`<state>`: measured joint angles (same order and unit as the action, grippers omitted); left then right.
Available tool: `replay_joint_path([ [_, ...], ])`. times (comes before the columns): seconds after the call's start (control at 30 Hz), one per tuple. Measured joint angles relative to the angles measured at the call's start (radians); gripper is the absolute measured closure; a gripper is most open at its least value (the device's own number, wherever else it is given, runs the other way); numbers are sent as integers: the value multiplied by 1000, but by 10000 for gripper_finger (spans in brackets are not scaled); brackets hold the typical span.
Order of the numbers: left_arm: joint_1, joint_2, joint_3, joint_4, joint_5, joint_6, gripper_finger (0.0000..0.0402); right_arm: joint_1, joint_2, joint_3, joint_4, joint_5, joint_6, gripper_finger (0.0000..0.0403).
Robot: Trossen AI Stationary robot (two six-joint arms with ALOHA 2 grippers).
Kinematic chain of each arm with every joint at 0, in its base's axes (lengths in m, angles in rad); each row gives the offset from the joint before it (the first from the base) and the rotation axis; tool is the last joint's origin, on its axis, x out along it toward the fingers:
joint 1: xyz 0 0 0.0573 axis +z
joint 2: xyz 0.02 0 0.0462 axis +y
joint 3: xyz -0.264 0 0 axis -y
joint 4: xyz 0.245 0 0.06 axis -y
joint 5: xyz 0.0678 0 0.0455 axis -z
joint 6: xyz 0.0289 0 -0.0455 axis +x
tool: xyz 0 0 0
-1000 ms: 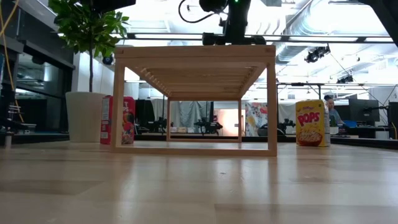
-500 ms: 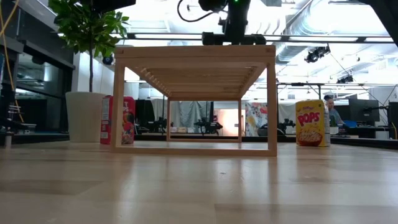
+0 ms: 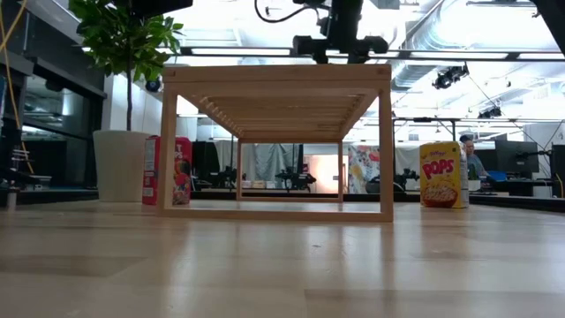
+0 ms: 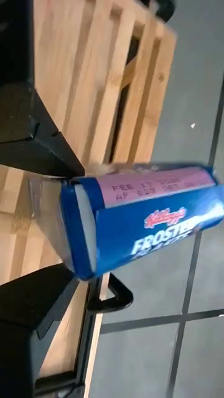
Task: Stack cereal on shelf
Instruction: Put the top blue cereal box on the shelf
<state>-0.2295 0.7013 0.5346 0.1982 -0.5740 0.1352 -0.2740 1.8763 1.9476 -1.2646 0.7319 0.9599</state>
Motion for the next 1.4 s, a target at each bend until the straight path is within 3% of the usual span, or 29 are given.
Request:
replay_joint_path([
  [0.37, 0, 0, 0, 0, 0, 0, 181, 29, -2, 0, -44, -18, -54, 174],
  [0.63, 0, 0, 0, -9, 0, 0, 181, 37, -3, 2, -185, -160, -158, 174],
  [0.77, 0, 0, 0, -9, 0, 0, 181, 50, -5, -3, -314, -78, -125, 179],
  [0.9, 0, 0, 0, -12, 1, 0, 181, 33, -38, -58, -291, -12, -170, 224],
  [1.03, 0, 0, 0, -16, 2, 0, 181, -39, -76, -170, -293, 92, -149, 331],
  [1.1, 0, 0, 0, -18, 2, 0, 181, -76, -114, -244, -209, 114, -170, 383],
  [1.2, 0, 0, 0, -15, -5, 0, 181, -133, -174, -385, 79, 85, -352, 383],
  [1.4, 0, 0, 0, -19, -16, 0, 181, -234, -341, -645, 617, -187, -661, 397],
])
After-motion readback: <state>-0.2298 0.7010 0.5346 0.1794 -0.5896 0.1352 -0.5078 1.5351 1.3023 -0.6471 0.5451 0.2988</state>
